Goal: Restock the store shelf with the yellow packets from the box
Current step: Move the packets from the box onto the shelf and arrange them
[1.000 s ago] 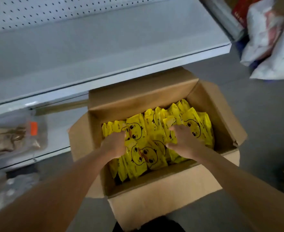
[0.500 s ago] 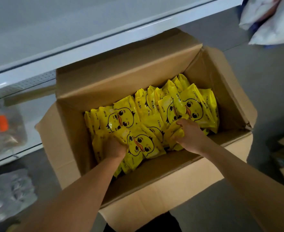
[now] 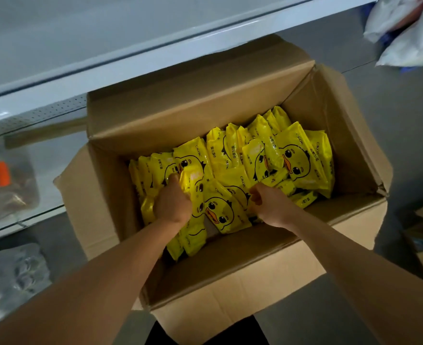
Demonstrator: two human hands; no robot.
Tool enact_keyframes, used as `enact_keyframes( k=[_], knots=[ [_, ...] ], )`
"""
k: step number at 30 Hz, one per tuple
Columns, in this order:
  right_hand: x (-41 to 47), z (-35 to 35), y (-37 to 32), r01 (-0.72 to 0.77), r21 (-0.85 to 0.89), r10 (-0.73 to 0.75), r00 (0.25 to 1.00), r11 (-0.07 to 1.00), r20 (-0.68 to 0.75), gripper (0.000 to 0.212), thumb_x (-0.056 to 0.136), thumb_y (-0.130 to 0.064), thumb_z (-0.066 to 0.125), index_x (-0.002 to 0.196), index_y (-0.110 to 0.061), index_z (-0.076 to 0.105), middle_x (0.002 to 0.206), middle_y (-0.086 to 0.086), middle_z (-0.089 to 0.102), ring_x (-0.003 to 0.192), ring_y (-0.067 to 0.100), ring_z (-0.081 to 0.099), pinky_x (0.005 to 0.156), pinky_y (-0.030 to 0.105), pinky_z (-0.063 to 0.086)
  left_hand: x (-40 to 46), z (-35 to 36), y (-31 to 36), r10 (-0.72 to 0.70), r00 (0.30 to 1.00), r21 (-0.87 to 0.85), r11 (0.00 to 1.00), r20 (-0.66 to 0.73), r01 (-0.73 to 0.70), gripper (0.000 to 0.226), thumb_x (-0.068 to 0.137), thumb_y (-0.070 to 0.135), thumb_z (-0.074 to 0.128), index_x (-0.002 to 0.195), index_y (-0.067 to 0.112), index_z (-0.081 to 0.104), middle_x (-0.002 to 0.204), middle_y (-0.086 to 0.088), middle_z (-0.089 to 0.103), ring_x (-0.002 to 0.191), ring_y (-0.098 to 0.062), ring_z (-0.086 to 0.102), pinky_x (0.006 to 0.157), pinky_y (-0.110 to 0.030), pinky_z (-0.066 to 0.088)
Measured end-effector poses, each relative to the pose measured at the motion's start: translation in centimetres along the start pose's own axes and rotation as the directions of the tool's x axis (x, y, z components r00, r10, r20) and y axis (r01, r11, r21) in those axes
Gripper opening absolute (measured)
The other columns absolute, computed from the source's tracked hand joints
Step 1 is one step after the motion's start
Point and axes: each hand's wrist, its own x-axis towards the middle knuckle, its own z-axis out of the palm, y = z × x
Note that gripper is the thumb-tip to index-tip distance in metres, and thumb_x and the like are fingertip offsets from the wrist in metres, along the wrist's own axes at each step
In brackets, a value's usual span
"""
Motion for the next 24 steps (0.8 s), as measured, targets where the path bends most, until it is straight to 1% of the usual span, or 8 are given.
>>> enact_keyframes(
  k=[3,5,7,11,15,19,22,24],
  knots=[
    [0.8,1.1,-0.9,-0.045,-0.014,0.046,0.998,0.999,0.040,0.037,0.089,-0.010,0.055,0.124,-0.007,0.047,0.112,0.012,0.059,0.101,0.026,0.059,0.082,0.037,0.053,1.1,-2.8,0.7,0.084,0.995,-0.066,0.994,-0.059,-0.088,0.025,0.092,0.012,0.054,0.114,0.009,0.043,0.089,-0.012,0.058,0.089,-0.035,0.061,0.067,-0.037,0.047],
    [1.6,2.0,-1.3,-0.083,-0.054,0.086,0.994,0.995,0.066,0.021,0.087,-0.007,0.055,0.108,-0.008,0.051,0.101,0.011,0.058,0.095,0.026,0.058,0.067,0.030,0.050,1.8,-4.3,1.0,0.115,0.989,-0.039,0.992,-0.091,-0.119,0.018,0.093,0.012,0.050,0.109,0.007,0.043,0.088,-0.014,0.056,0.089,-0.037,0.059,0.065,-0.035,0.039],
    [2.3,3.0,-1.8,-0.142,-0.121,0.156,0.981,0.982,0.119,0.008,0.088,-0.008,0.054,0.095,-0.009,0.051,0.093,0.009,0.056,0.090,0.025,0.056,0.053,0.022,0.038,2.6,-5.1,0.8,0.136,0.985,-0.015,0.990,-0.103,-0.138,0.014,0.093,0.011,0.049,0.105,0.005,0.043,0.094,-0.019,0.059,0.091,-0.039,0.058,0.067,-0.037,0.039],
    [4.3,4.8,-2.8,-0.173,-0.280,0.229,0.956,0.944,0.183,0.033,0.091,-0.016,0.054,0.121,-0.001,0.052,0.119,0.015,0.058,0.109,0.027,0.057,0.078,0.026,0.045,3.7,-5.5,0.0,0.169,0.984,-0.031,0.985,-0.053,-0.171,0.010,0.092,0.007,0.047,0.102,0.004,0.044,0.095,-0.020,0.060,0.092,-0.038,0.059,0.074,-0.043,0.046],
    [6.6,5.9,-3.2,-0.231,-0.341,0.301,0.938,0.911,0.169,0.047,0.089,-0.025,0.060,0.130,-0.006,0.046,0.125,0.011,0.055,0.115,0.025,0.055,0.091,0.029,0.046,4.6,-5.4,-0.7,0.185,0.983,-0.072,0.980,-0.004,-0.185,0.012,0.091,0.009,0.052,0.101,0.005,0.050,0.093,-0.019,0.062,0.090,-0.038,0.060,0.074,-0.043,0.049],
    [7.8,7.0,-3.0,-0.247,-0.389,0.327,0.932,0.888,0.156,0.036,0.091,-0.025,0.055,0.122,-0.006,0.052,0.105,0.006,0.058,0.105,0.021,0.061,0.083,0.027,0.048,5.3,-5.8,-1.2,0.130,0.991,-0.153,0.980,0.034,-0.123,0.011,0.090,0.011,0.056,0.099,0.004,0.055,0.089,-0.014,0.063,0.084,-0.032,0.060,0.073,-0.037,0.047],
    [7.9,7.1,-2.9,-0.207,-0.413,0.272,0.956,0.887,0.106,0.029,0.092,-0.017,0.050,0.119,-0.007,0.056,0.113,0.008,0.059,0.102,0.020,0.059,0.085,0.028,0.047,5.3,-6.4,-1.5,0.107,0.994,-0.181,0.978,0.022,-0.101,0.010,0.090,0.011,0.058,0.097,0.004,0.057,0.089,-0.014,0.063,0.080,-0.028,0.058,0.071,-0.034,0.045],
    [7.1,6.6,-3.1,-0.164,-0.405,0.213,0.974,0.899,0.080,0.023,0.093,-0.014,0.049,0.112,-0.006,0.060,0.106,0.007,0.060,0.091,0.017,0.057,0.081,0.026,0.048,4.8,-6.9,-1.6,0.094,0.995,-0.213,0.973,0.023,-0.086,0.009,0.089,0.011,0.058,0.095,0.004,0.058,0.089,-0.014,0.065,0.081,-0.029,0.061,0.075,-0.037,0.050]
  ],
)
